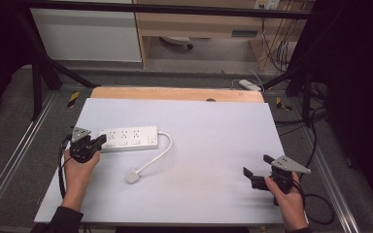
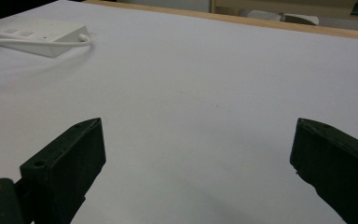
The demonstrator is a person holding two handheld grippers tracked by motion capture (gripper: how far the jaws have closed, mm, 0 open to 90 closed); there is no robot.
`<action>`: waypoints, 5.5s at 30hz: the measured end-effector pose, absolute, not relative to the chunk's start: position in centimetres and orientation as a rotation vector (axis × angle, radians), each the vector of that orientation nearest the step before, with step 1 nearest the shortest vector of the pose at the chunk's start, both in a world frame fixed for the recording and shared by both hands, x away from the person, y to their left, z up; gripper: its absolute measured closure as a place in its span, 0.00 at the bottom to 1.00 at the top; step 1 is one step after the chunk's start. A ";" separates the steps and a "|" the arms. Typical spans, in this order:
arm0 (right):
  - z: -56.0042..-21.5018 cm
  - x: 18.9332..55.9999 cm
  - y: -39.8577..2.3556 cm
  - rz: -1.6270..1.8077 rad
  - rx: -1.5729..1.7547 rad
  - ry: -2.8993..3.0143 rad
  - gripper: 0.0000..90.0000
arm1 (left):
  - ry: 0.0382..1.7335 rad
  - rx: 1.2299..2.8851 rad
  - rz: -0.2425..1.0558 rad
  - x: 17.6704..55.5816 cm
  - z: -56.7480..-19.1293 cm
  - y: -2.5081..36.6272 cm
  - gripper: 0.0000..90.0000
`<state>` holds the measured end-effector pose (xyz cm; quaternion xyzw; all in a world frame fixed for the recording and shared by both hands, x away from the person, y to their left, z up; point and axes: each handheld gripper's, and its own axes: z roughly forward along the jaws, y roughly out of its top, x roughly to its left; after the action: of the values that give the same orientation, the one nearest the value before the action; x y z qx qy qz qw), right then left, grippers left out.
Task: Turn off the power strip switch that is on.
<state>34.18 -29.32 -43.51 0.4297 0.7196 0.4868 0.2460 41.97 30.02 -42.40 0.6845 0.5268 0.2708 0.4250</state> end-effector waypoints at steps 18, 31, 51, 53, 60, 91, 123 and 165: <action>-43.6 34.2 -29.3 1.330 1.174 1.967 0.04 | 1.344 1.751 0.652 42.4 -43.6 30.0 1.00; -43.6 34.2 -29.3 1.327 1.171 1.970 0.05 | 1.349 1.770 0.640 42.6 -44.0 29.9 1.00; -43.6 34.2 -29.3 1.329 1.172 1.970 0.05 | 1.338 1.772 0.622 42.6 -44.1 29.8 1.00; -43.6 34.2 -29.3 1.329 1.172 1.970 0.05 | 1.333 1.775 0.616 42.6 -44.2 29.9 1.00; -43.6 34.2 -29.3 1.328 1.171 1.970 0.05 | 1.328 1.768 0.611 42.6 -44.2 29.9 1.00; -43.6 34.2 -29.3 1.324 1.171 1.971 0.05 | 1.317 1.755 0.607 42.6 -44.4 30.0 1.00; -43.6 34.1 -29.2 1.320 1.170 1.975 0.05 | 1.334 1.757 0.623 42.6 -44.5 30.2 1.00; -43.5 34.1 -29.3 1.322 1.164 1.974 0.05 | 1.297 1.738 0.646 42.3 -44.3 30.0 1.00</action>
<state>34.15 -29.26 -43.54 0.4264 0.7233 0.4844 0.2454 42.28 30.01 -44.34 0.6952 0.5186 0.2585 0.4254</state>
